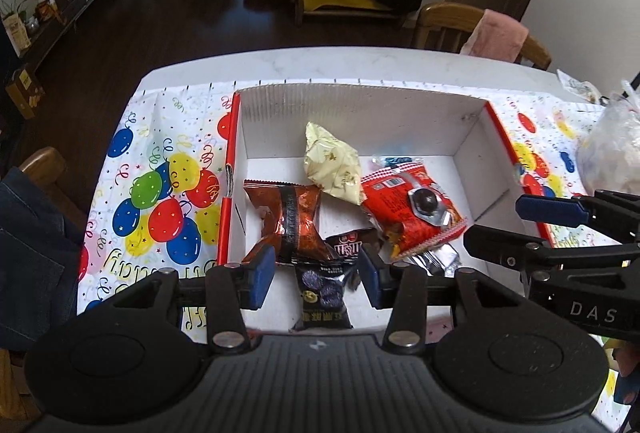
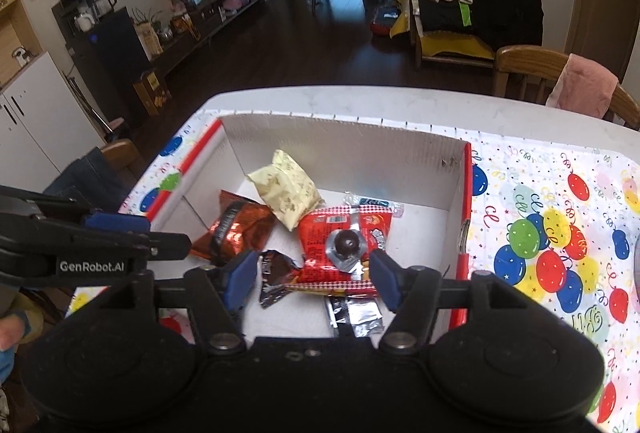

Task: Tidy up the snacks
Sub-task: 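Open left gripper releasing black pack while right gripper releases silver chocolate in box, then withdraw both grippers from the box back toward the snack pile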

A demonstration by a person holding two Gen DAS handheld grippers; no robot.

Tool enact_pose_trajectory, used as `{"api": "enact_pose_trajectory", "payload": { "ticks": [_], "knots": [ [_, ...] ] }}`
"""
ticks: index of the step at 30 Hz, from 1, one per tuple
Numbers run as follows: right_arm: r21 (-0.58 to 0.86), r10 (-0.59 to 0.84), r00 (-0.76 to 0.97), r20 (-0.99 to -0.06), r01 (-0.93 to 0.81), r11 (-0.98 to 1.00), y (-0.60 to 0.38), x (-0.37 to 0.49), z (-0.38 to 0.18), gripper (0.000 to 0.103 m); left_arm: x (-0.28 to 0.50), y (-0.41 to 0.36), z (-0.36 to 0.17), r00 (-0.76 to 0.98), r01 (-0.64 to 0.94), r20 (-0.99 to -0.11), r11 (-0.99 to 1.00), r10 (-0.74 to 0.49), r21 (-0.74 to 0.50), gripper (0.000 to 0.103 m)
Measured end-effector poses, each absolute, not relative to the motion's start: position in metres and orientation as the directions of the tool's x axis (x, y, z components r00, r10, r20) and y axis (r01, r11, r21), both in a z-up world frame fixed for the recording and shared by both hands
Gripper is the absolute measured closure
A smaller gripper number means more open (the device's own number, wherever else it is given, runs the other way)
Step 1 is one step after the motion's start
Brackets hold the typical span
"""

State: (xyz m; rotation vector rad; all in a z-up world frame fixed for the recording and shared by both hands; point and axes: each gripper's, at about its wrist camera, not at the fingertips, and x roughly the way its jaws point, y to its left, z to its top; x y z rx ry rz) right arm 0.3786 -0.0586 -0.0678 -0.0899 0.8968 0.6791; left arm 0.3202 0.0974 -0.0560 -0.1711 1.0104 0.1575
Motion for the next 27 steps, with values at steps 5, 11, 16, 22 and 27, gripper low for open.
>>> {"api": "enact_pose_trajectory", "payload": {
  "ticks": [5,11,16,22,27],
  "knots": [
    [0.231,0.540,0.430,-0.724,-0.586,0.777,-0.066,0.360,-0.059,0.039,0.296,0.097,-0.045,0.567,-0.208,-0.822,0.975,0.051,-0.082,0.048],
    [0.238,0.563,0.440,-0.700,-0.599,0.765,-0.071,0.333,-0.050,0.030,0.265,0.101,-0.035,0.601,-0.200,-0.797,0.976,0.057,-0.081,0.040],
    [0.253,0.578,0.437,-0.690,-0.602,0.757,-0.076,0.312,-0.050,0.024,0.243,0.109,-0.034,0.611,-0.222,-0.790,0.969,0.053,-0.107,0.034],
    [0.259,0.589,0.420,-0.690,-0.617,0.744,-0.080,0.290,-0.058,0.020,0.219,0.113,-0.041,0.608,-0.229,-0.792,0.968,0.061,-0.101,0.030],
    [0.254,0.575,0.418,-0.703,-0.608,0.752,-0.085,0.271,-0.071,0.015,0.201,0.116,-0.057,0.587,-0.269,-0.805,0.958,0.086,-0.094,0.030]
  ]
}}
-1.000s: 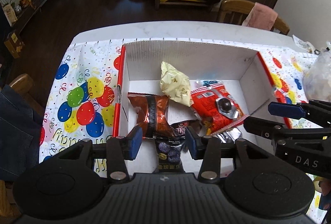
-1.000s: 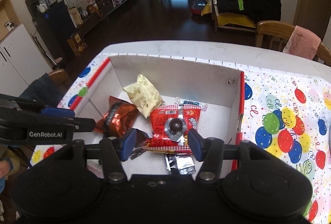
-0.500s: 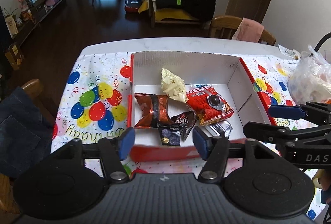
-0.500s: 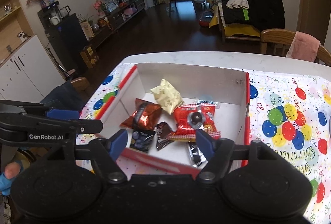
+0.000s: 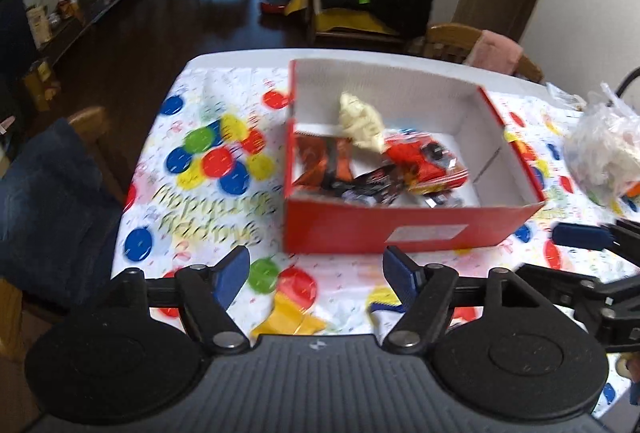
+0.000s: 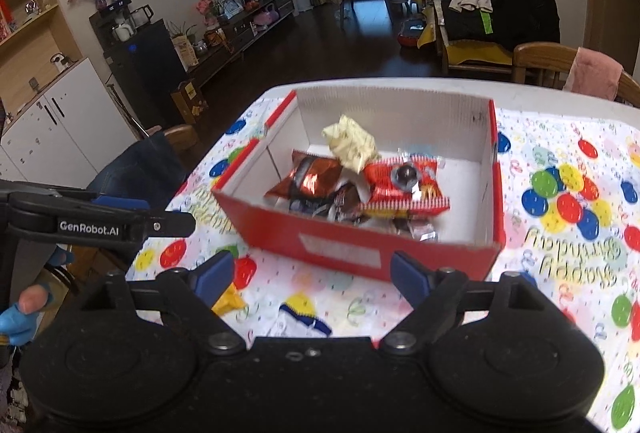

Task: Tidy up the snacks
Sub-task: 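Withdraw both grippers from the box back toward the snack pile, then lower left gripper toward yellow candy while right gripper approaches light blue packet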

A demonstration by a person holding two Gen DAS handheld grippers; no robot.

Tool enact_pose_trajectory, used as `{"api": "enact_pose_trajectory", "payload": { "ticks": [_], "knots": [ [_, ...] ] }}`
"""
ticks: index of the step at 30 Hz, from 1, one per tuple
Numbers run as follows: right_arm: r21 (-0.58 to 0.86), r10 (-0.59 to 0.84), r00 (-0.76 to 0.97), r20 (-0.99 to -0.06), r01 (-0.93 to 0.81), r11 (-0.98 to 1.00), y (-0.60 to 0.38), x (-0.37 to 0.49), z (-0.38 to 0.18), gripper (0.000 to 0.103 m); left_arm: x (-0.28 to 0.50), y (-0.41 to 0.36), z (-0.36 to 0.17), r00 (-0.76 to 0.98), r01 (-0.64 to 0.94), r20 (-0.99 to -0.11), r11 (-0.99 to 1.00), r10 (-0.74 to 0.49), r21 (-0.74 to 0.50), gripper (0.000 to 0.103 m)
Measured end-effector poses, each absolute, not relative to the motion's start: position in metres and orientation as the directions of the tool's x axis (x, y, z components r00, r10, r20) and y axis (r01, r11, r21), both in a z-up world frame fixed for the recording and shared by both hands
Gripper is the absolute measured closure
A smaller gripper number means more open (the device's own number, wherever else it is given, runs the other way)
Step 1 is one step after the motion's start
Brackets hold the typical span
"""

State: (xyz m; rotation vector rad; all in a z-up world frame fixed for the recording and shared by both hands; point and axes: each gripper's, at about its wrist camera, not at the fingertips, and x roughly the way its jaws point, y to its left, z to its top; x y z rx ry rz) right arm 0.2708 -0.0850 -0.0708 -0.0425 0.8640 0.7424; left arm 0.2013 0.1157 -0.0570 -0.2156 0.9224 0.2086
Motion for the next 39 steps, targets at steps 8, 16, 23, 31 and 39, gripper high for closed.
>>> {"api": "enact_pose_trajectory", "payload": {
  "ticks": [8,16,23,31,39],
  "knots": [
    [0.239,0.549,0.401,-0.734,-0.604,0.761,-0.094,0.243,-0.100,0.005,0.178,0.128,-0.087,0.535,-0.339,-0.838,0.936,0.111,-0.092,0.025],
    [0.227,0.542,0.359,-0.760,-0.635,0.738,-0.094,0.219,-0.126,0.001,0.172,0.132,-0.121,0.461,-0.369,-0.882,0.925,0.100,-0.088,0.025],
    [0.152,0.544,0.278,-0.792,-0.773,0.616,-0.080,0.192,-0.140,0.001,0.179,0.128,-0.139,0.453,-0.208,-0.892,0.974,0.019,-0.085,0.025],
    [0.093,0.505,0.223,-0.834,-0.845,0.527,-0.066,0.191,-0.158,0.002,0.197,0.127,-0.157,0.401,-0.126,-0.916,0.991,0.003,-0.052,0.025],
    [0.029,0.492,0.170,-0.854,-0.929,0.370,-0.047,0.193,-0.171,0.013,0.216,0.123,-0.167,0.364,-0.073,-0.931,0.997,0.014,-0.014,0.025]
  ]
}}
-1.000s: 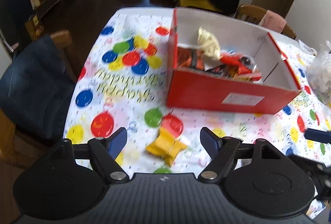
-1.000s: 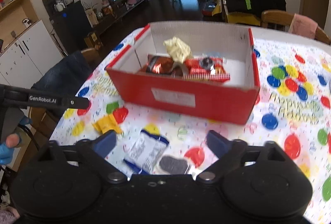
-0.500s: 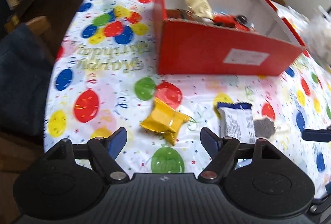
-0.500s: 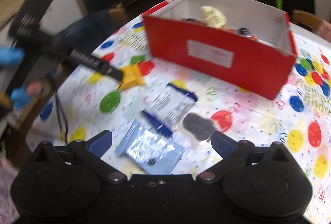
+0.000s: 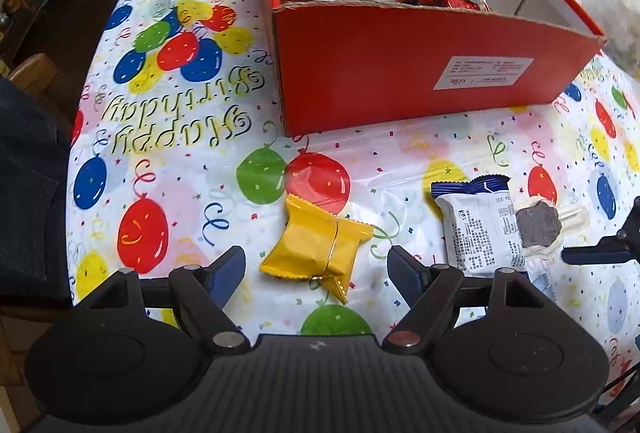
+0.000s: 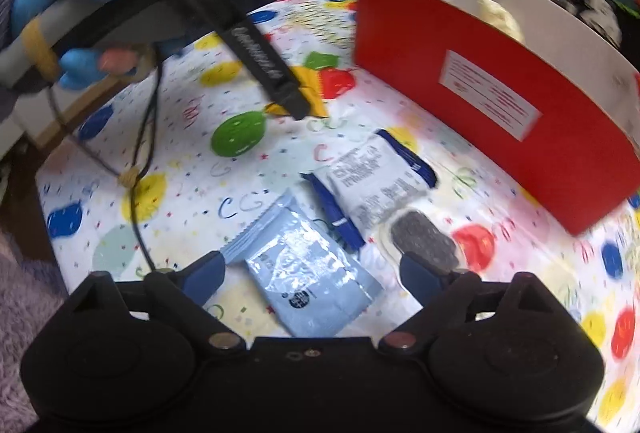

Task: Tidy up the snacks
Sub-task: 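Lower left gripper toward yellow candy while right gripper approaches light blue packet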

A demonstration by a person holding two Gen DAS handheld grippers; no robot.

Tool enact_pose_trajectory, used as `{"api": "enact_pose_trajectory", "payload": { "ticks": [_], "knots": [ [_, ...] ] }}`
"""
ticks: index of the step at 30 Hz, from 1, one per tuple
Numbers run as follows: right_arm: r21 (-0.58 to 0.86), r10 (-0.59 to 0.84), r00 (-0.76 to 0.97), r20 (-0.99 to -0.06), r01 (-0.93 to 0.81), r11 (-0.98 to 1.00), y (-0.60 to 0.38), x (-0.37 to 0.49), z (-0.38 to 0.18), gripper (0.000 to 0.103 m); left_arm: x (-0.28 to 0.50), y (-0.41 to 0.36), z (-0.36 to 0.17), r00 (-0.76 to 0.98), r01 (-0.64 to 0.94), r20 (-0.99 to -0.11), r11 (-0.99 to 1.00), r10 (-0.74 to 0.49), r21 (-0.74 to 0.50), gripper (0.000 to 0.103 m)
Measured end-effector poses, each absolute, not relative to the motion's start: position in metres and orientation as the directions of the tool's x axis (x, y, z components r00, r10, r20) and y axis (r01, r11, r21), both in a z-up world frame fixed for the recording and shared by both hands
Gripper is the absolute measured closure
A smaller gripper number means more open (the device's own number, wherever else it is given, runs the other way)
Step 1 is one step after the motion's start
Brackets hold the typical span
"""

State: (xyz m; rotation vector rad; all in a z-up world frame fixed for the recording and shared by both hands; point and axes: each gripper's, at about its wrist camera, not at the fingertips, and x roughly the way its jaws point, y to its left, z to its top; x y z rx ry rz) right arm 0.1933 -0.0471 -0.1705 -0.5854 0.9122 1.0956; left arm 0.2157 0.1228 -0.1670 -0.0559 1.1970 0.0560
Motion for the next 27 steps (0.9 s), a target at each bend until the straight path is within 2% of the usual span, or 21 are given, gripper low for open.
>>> {"api": "enact_pose_trajectory", "payload": {
  "ticks": [9,11,14,20,23,27],
  "knots": [
    [-0.073,0.478,0.117,-0.870,-0.991,0.111,-0.023,0.181,-0.175,0.027,0.224,0.123,-0.173,0.358,-0.058,-0.934,0.998,0.008,-0.013,0.025],
    [-0.068,0.466,0.114,-0.878,-0.991,0.115,-0.021,0.187,-0.178,0.029,0.225,0.123,-0.174,0.356,-0.056,-0.935,0.998,0.006,-0.015,0.025],
    [-0.026,0.460,0.078,-0.884,-0.993,0.120,-0.020,0.194,-0.179,0.037,0.227,0.124,-0.176,0.352,-0.056,-0.936,0.998,0.003,-0.018,0.025],
    [0.000,0.467,0.044,-0.883,-0.996,0.093,-0.022,0.193,-0.179,0.038,0.228,0.126,-0.180,0.341,-0.066,-0.940,0.998,0.015,-0.008,0.025],
    [-0.006,0.468,0.050,-0.883,-0.995,0.096,-0.022,0.191,-0.179,0.041,0.228,0.127,-0.182,0.341,-0.072,-0.940,0.997,0.024,-0.001,0.026],
    [-0.022,0.462,0.081,-0.883,-0.991,0.132,-0.021,0.189,-0.180,0.054,0.226,0.127,-0.182,0.346,-0.075,-0.938,0.997,0.023,-0.003,0.026]
  ]
}}
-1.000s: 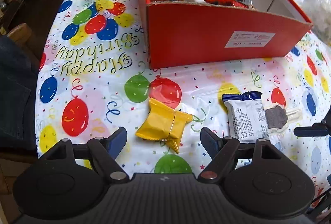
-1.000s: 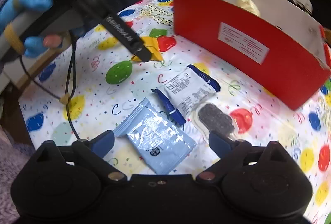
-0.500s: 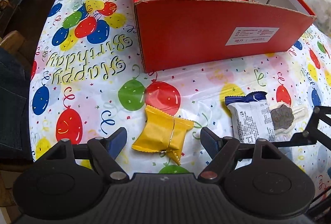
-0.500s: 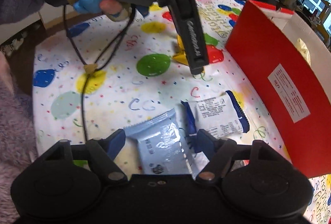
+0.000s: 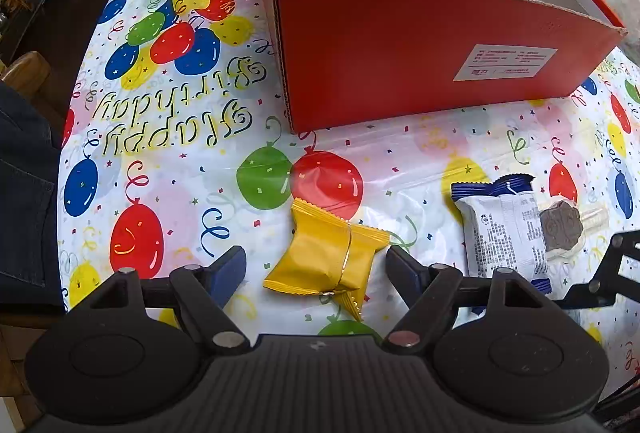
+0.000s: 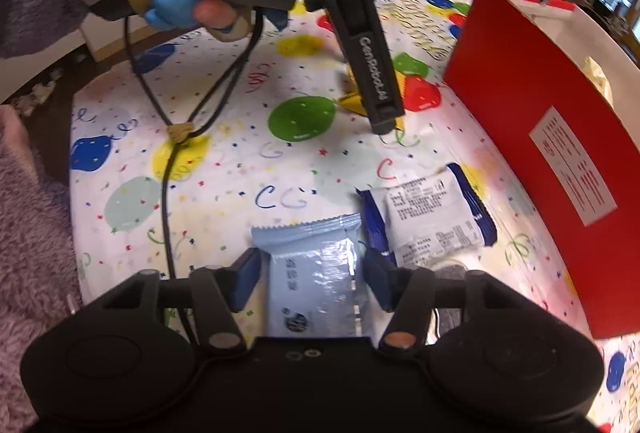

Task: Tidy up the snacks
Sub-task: 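Lower left gripper toward yellow candy while right gripper approaches light blue packet, then grasp yellow candy with left gripper while right gripper grasps light blue packet, then carry yellow candy and light blue packet over the red box with both grippers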

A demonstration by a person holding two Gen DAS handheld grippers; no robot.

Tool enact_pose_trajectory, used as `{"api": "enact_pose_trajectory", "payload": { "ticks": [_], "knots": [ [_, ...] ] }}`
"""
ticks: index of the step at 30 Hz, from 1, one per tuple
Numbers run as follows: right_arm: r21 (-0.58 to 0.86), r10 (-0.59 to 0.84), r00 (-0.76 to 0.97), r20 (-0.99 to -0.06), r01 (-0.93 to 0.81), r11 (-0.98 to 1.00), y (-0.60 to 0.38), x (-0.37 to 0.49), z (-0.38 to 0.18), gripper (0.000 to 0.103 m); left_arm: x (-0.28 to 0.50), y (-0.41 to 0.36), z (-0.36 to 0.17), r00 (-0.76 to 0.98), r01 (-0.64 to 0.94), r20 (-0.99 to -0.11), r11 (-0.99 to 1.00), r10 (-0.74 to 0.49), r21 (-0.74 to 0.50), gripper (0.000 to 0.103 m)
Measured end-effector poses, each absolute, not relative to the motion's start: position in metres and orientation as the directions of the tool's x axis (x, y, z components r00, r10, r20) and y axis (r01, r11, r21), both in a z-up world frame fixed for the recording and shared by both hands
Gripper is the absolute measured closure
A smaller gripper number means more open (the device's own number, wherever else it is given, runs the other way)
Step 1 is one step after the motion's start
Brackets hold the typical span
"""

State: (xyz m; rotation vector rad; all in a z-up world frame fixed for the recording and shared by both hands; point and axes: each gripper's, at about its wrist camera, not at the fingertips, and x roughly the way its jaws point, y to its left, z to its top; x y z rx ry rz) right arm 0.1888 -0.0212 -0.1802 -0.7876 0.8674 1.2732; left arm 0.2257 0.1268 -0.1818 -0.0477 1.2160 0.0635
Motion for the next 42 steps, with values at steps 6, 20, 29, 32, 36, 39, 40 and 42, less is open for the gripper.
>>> {"api": "enact_pose_trajectory", "payload": {
  "ticks": [6,20,29,32,36,39,40,42],
  "knots": [
    [-0.050,0.466,0.120,-0.877,-0.986,0.161,-0.024,0.185,-0.182,0.054,0.222,0.122,-0.180,0.359,-0.075,-0.933,0.997,0.030,0.003,0.037],
    [0.002,0.480,0.158,-0.863,-0.949,0.315,-0.034,0.186,-0.180,0.056,0.201,0.137,-0.175,0.361,-0.207,-0.932,0.977,0.023,-0.057,0.055],
    [0.043,0.508,0.189,-0.840,-0.911,0.410,-0.048,0.182,-0.169,0.057,0.179,0.149,-0.169,0.374,-0.298,-0.927,0.949,0.016,-0.104,0.055],
    [0.056,0.516,0.210,-0.830,-0.890,0.452,-0.051,0.184,-0.164,0.057,0.174,0.147,-0.167,0.369,-0.313,-0.929,0.944,0.021,-0.103,0.056],
    [0.067,0.521,0.255,-0.815,-0.851,0.521,-0.057,0.191,-0.156,0.057,0.169,0.142,-0.159,0.379,-0.326,-0.925,0.938,0.019,-0.114,0.056],
    [0.088,0.532,0.288,-0.796,-0.815,0.572,-0.064,0.200,-0.146,0.057,0.169,0.139,-0.150,0.398,-0.331,-0.917,0.935,0.014,-0.129,0.056],
    [0.097,0.538,0.299,-0.788,-0.803,0.588,-0.067,0.203,-0.142,0.057,0.169,0.138,-0.146,0.406,-0.329,-0.914,0.935,0.012,-0.135,0.056],
    [0.109,0.546,0.325,-0.772,-0.779,0.617,-0.072,0.210,-0.134,0.057,0.169,0.136,-0.138,0.424,-0.327,-0.905,0.934,0.007,-0.146,0.056]
  ]
}}
